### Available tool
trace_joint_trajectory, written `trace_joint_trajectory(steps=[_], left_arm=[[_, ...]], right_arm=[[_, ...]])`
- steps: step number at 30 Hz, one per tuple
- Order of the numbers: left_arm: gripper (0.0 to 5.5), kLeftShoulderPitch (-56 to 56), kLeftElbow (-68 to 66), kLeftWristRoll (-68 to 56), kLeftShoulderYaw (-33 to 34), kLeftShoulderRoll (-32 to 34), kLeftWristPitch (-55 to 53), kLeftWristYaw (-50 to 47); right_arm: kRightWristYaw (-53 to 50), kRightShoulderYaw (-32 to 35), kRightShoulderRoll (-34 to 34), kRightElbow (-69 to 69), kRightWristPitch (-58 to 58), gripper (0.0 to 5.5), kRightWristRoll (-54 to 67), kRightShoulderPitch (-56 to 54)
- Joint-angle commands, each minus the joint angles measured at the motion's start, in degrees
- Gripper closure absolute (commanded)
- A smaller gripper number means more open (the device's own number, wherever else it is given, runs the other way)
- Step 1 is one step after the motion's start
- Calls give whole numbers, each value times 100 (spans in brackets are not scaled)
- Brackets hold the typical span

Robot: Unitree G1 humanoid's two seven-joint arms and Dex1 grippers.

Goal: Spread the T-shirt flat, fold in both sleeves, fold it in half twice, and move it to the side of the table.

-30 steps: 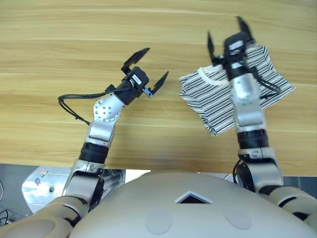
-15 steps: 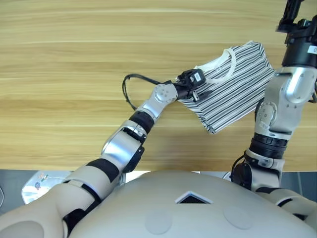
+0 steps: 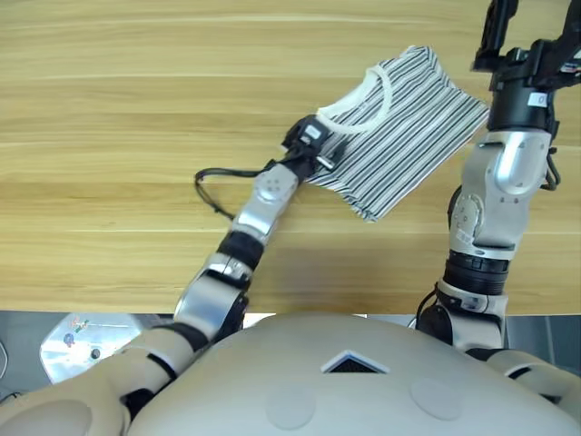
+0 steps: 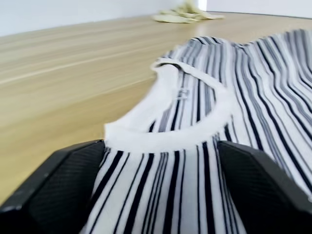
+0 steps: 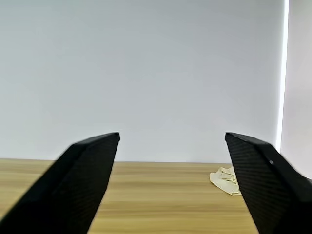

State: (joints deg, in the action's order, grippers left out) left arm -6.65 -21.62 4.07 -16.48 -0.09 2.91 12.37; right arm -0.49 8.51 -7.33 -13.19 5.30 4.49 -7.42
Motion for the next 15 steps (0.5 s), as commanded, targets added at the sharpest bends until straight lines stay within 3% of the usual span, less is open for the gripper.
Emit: trace_joint_trajectory(steps=[1, 8, 12, 15], left_arm=[[120, 3156, 2930, 23, -103, 966, -1090, 171], [120, 4782, 4409, 50, -350, 1184, -1635, 14], [120, 4734, 4638, -133, -491, 962, -1741, -63], [120, 4457, 4717, -171, -558, 736, -1219, -154]], right_arm=[[-110, -45, -96, 500, -78, 149, -379, -17], [-52, -10, -309, 1082, -54, 149, -776, 124], [-114, -365, -568, 1554, -202, 149, -1554, 369], [233, -565, -955, 1286, -403, 149, -1945, 982]])
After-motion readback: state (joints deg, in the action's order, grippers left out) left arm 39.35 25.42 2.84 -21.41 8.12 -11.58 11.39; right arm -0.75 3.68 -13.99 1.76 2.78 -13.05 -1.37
